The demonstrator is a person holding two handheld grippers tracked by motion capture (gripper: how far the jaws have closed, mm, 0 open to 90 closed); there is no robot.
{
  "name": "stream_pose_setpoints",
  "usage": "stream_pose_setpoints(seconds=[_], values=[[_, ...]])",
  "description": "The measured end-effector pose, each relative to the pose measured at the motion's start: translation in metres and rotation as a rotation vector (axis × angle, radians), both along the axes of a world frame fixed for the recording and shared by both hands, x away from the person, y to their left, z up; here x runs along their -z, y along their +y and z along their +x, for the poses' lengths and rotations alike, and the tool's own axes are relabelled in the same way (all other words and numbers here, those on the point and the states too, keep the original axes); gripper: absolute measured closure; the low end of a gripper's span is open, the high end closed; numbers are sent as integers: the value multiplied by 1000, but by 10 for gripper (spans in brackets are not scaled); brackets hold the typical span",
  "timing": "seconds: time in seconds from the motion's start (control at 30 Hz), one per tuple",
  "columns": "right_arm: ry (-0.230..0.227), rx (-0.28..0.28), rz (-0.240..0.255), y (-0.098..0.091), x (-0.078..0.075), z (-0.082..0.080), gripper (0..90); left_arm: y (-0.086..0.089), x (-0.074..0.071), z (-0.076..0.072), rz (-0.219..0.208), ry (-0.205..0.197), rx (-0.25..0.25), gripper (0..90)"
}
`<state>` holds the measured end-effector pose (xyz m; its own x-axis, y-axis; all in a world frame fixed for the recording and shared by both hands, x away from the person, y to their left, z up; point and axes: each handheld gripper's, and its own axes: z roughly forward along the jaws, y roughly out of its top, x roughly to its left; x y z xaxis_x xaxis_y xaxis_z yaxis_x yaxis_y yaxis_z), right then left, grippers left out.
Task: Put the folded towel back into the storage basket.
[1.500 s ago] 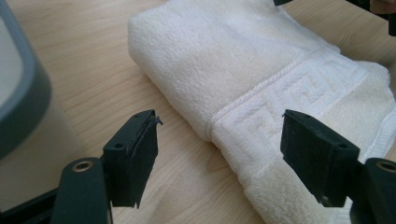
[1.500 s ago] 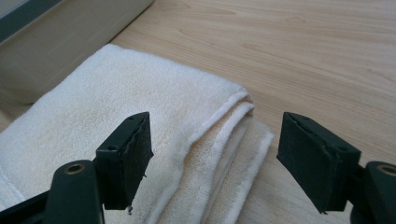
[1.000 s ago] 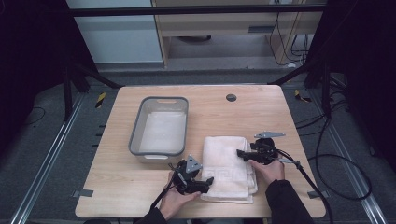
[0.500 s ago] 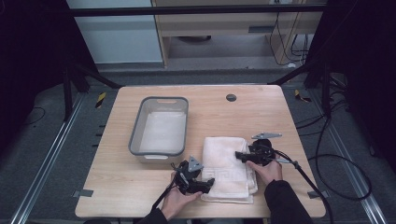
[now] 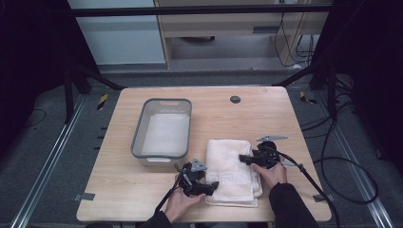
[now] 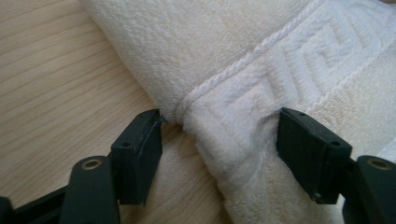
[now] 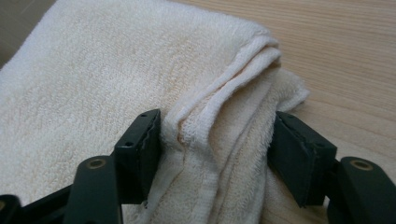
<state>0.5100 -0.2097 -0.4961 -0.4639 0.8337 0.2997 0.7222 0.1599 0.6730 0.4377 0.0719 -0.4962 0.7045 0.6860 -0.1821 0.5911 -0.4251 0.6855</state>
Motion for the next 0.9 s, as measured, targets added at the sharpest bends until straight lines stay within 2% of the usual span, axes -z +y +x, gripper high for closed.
stream_pose_setpoints(seconds=[0.13,0.3,0.43,0.53,0.67,0.9], values=[[25,-8,24,0,-1,0,461,0,-1,1,-7,22,23,397],[46,-13,46,0,-1,1,534,-1,-2,2,-23,49,38,480],[63,-15,64,0,-1,2,587,-2,-3,2,-20,65,40,528],[71,-15,70,0,-2,2,620,-3,-4,0,-17,64,42,568],[70,-20,74,0,-3,2,648,-5,-5,-4,-11,42,33,629],[56,-23,60,3,-6,1,667,-3,-5,-5,-33,46,23,705]])
